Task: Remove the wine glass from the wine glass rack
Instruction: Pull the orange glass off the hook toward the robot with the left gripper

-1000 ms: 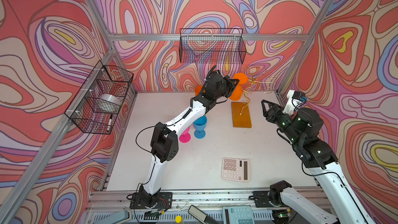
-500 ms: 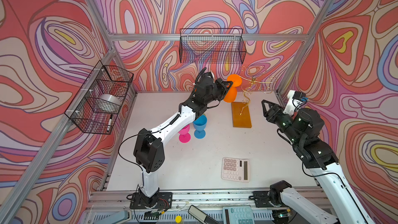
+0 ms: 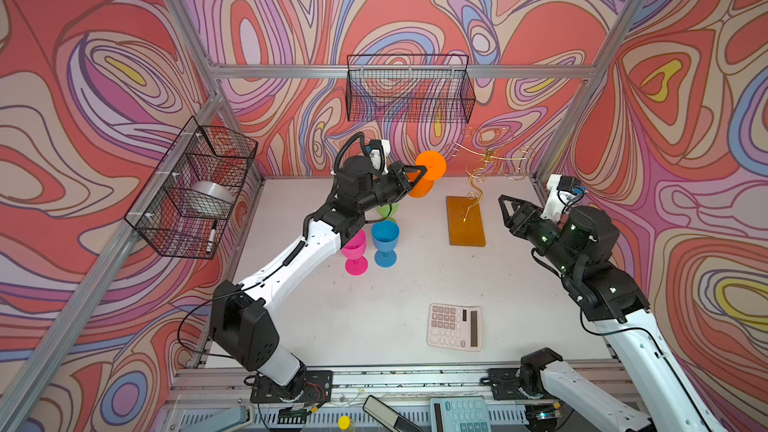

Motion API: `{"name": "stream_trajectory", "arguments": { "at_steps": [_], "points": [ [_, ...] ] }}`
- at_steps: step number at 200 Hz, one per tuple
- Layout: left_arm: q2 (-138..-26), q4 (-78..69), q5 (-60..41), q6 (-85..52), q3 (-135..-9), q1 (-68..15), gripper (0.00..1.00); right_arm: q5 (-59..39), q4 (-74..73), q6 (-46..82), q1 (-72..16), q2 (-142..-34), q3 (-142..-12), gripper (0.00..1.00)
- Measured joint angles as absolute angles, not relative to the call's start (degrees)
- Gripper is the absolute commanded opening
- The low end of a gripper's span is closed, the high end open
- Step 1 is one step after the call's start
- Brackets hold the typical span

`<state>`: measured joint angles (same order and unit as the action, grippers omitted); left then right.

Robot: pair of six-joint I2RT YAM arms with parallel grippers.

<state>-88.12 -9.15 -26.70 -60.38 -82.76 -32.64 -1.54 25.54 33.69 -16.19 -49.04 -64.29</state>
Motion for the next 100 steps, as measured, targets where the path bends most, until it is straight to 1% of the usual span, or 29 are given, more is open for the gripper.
{"name": "stream_trajectory", "arguments": {
  "at_steps": [29,51,76,100],
  "points": [
    [-82.4,-2.3,-27.1,-49.5,-81.7,-32.8,0.0,-4.0,26.5,35.7,-16.2,-49.7,-64.3,0.47],
    [-78.1,2.6,-25.3,-40.0,-81.4,-33.1,0.0,-6.0,26.6,37.7,-16.2,-50.0,-64.7,0.47],
    [-74.8,7.2,-19.5,-27.1,-81.2,-36.1,0.0,-8.5,26.5,40.7,-16.2,-51.5,-66.1,0.47],
    [-74.6,11.1,-11.6,-11.5,-81.3,-42.9,0.0,-11.6,25.6,44.7,-16.2,-53.6,-67.2,0.47]
  ]
}}
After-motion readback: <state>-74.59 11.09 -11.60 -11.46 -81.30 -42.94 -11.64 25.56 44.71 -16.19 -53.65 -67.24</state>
